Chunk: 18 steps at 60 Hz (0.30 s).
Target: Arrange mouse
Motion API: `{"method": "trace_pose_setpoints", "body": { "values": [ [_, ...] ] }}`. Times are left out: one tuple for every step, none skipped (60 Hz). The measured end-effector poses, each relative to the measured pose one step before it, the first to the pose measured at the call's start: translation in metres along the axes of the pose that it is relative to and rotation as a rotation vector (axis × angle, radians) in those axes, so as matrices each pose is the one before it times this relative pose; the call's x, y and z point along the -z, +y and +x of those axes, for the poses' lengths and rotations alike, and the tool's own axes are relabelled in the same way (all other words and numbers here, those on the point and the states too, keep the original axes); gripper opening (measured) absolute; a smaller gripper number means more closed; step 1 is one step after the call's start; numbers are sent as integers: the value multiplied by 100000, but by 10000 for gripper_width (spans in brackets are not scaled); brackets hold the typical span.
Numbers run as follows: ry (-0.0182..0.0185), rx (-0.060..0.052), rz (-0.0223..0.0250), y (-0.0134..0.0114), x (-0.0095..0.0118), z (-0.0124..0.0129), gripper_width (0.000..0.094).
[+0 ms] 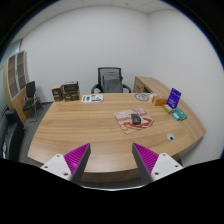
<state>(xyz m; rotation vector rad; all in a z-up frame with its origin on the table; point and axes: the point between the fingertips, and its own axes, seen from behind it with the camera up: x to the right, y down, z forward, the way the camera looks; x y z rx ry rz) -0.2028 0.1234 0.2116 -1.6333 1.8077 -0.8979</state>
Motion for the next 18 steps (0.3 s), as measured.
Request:
{"method": "trace_pose_setpoints", "body": {
  "values": [
    [370, 105, -67, 156, 137, -44, 867],
    [135, -19, -86, 99, 74, -48, 868],
    [-236, -5, 11, 128, 26, 42, 870],
    [1, -25, -135, 117, 133, -94, 868],
    [105, -75, -111, 75, 66, -42, 870],
    [153, -202, -45, 51, 50, -35, 868],
    [142, -236, -18, 86, 46, -79, 867],
    [29, -234, -23, 45, 61, -56, 869],
    [-38, -165, -12, 14, 76, -70, 868],
    [8, 16, -20, 28, 26, -53, 867],
    [86, 127, -86, 43, 13, -23, 869],
    [99, 188, -104, 47, 2, -8, 869],
    [94, 51, -30, 25, -5, -13, 869],
    [-20, -136, -7, 4, 21, -24, 869],
    [-89, -181, 82, 26, -161, -2, 870],
    [-173, -127, 109, -8, 3, -33, 870],
    [-106, -51, 101, -8, 16, -34, 868],
    [-65, 13, 68, -41, 41, -50, 869]
  ]
}}
